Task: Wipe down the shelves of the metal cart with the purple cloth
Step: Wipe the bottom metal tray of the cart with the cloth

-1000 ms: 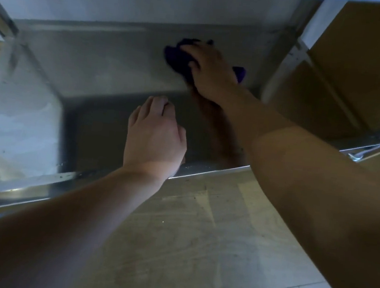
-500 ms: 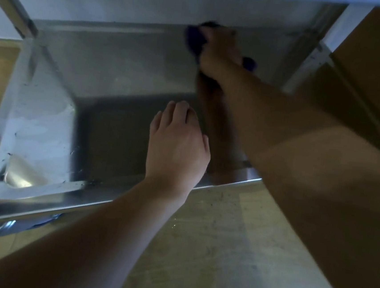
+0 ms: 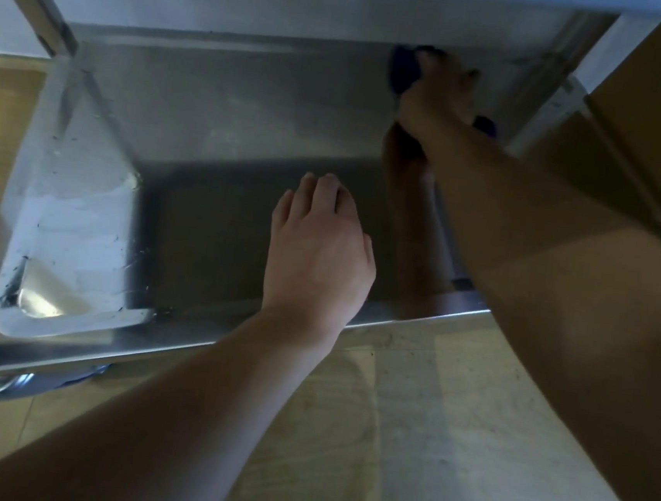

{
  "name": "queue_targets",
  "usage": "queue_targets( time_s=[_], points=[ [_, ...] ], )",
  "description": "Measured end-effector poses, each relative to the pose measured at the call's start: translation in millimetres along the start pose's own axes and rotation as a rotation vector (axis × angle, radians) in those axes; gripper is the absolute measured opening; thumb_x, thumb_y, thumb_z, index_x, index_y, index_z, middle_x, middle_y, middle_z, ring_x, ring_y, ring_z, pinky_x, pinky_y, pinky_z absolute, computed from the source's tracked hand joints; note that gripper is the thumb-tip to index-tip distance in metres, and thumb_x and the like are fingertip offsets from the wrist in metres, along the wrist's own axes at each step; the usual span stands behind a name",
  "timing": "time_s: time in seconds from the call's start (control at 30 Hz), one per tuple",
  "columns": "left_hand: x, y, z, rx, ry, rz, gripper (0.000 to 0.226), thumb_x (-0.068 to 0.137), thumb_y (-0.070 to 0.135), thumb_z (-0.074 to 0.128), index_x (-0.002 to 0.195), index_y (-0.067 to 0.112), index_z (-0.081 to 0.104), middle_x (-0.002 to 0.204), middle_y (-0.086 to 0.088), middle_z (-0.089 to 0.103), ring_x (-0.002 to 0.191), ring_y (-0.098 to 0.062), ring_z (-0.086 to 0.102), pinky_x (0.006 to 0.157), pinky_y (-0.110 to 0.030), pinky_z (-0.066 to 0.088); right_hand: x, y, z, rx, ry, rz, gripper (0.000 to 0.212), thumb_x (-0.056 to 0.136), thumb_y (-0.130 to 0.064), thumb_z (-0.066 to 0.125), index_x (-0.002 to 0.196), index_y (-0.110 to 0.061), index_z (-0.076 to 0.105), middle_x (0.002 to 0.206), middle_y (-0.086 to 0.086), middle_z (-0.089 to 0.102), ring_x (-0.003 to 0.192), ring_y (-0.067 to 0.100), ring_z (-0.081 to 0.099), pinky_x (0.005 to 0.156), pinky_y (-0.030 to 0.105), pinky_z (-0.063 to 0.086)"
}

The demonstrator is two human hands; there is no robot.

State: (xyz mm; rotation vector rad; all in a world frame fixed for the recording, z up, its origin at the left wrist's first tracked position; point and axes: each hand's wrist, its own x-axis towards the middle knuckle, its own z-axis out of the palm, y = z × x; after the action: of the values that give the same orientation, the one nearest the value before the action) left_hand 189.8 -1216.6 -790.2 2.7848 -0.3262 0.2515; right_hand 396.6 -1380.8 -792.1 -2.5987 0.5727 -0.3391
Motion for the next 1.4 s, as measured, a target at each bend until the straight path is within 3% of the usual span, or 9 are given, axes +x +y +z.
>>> queue_targets(
  time_s=[0.1,0.17,0.33,0.63,0.73,0.9,1.17,1.27,1.4],
  points=[
    [-0.7,-0.7,-0.5,-0.007,0.009,0.007,0.047,0.086,0.023,0.041,0.127,0.003,0.053,0.133,-0.012,0.05,0.128,-0.03,0.043,0.11,-0.045,0.033,-40.9,-39.9,15.4,0.04,-0.237,-0.58,0.047,0.094,-0.02,0.04,0.138,-0.031,0.048,0.146,0.0,0.046,0.132,0.023,0.043,0.107,0.037,0.036],
    [-1.0,-1.2,-1.1,-0.02,0.019,0.008,0.046,0.086,0.024,0.041,0.126,0.005,0.054,0.132,-0.011,0.05,0.127,-0.029,0.044,0.109,-0.045,0.034,-62.7,-48.8,14.6,0.046,-0.318,-0.75,0.045,0.098,-0.018,0.041,0.141,-0.029,0.046,0.147,-0.001,0.043,0.135,0.02,0.038,0.109,0.037,0.033],
    [-0.8,0.1,-2.3,0.01,0.008,0.003,0.052,0.083,0.027,0.033,0.126,0.007,0.053,0.133,-0.01,0.048,0.128,-0.028,0.042,0.108,-0.041,0.03,-50.9,0.7,-11.4,0.005,-0.202,-0.534,0.045,0.101,-0.021,0.036,0.144,-0.03,0.04,0.153,0.001,0.036,0.14,0.022,0.032,0.112,0.038,0.03],
    [6.1,14.7,-11.0,0.215,-0.019,0.001,0.031,0.085,0.024,0.042,0.106,0.009,0.059,0.11,-0.017,0.053,0.1,-0.038,0.053,0.085,-0.045,0.037,-28.7,139.2,-87.0,-0.17,-0.032,-0.066,0.046,0.103,-0.026,0.031,0.148,-0.036,0.031,0.155,0.0,0.032,0.14,0.029,0.032,0.107,0.046,0.037],
    [22.1,41.8,-3.3,0.14,-0.008,0.085,0.036,0.084,0.028,0.038,0.106,0.011,0.06,0.114,-0.015,0.053,0.106,-0.035,0.053,0.09,-0.045,0.037,-30.5,154.4,-98.2,-0.165,-0.053,-0.068,0.047,0.102,-0.026,0.032,0.148,-0.036,0.03,0.155,0.001,0.032,0.14,0.03,0.032,0.109,0.047,0.035],
    [32.9,69.3,31.7,-0.018,-0.026,0.185,0.042,0.091,0.033,0.035,0.129,0.025,0.053,0.14,-0.001,0.046,0.13,-0.027,0.039,0.109,-0.046,0.028,-30.0,162.3,-101.0,-0.159,-0.077,-0.091,0.048,0.102,-0.027,0.031,0.149,-0.036,0.029,0.156,0.0,0.031,0.141,0.028,0.03,0.112,0.047,0.032],
    [29.0,65.9,34.2,-0.008,-0.016,0.199,0.048,0.092,0.035,0.03,0.134,0.026,0.052,0.144,-0.001,0.044,0.135,-0.025,0.036,0.112,-0.047,0.026,-9.8,176.8,-113.3,-0.25,0.084,0.186,0.053,0.095,-0.023,0.04,0.147,-0.03,0.031,0.155,0.004,0.027,0.144,0.033,0.02,0.115,0.049,0.023],
    [25.5,65.1,33.8,-0.003,-0.033,0.189,0.046,0.095,0.033,0.031,0.136,0.026,0.049,0.146,-0.001,0.042,0.138,-0.024,0.034,0.114,-0.046,0.023,2.9,145.9,-96.0,-0.26,0.075,0.136,0.054,0.094,-0.026,0.041,0.148,-0.023,0.032,0.153,0.009,0.03,0.142,0.034,0.023,0.114,0.049,0.025],
    [23.1,64.8,31.1,-0.008,-0.048,0.186,0.046,0.095,0.032,0.03,0.137,0.026,0.049,0.147,-0.001,0.042,0.138,-0.024,0.034,0.115,-0.046,0.023,-0.8,83.0,-64.8,-0.094,-0.12,-0.284,0.048,0.099,-0.023,0.037,0.147,-0.028,0.036,0.154,0.004,0.032,0.142,0.026,0.028,0.114,0.041,0.029]
  ],
)
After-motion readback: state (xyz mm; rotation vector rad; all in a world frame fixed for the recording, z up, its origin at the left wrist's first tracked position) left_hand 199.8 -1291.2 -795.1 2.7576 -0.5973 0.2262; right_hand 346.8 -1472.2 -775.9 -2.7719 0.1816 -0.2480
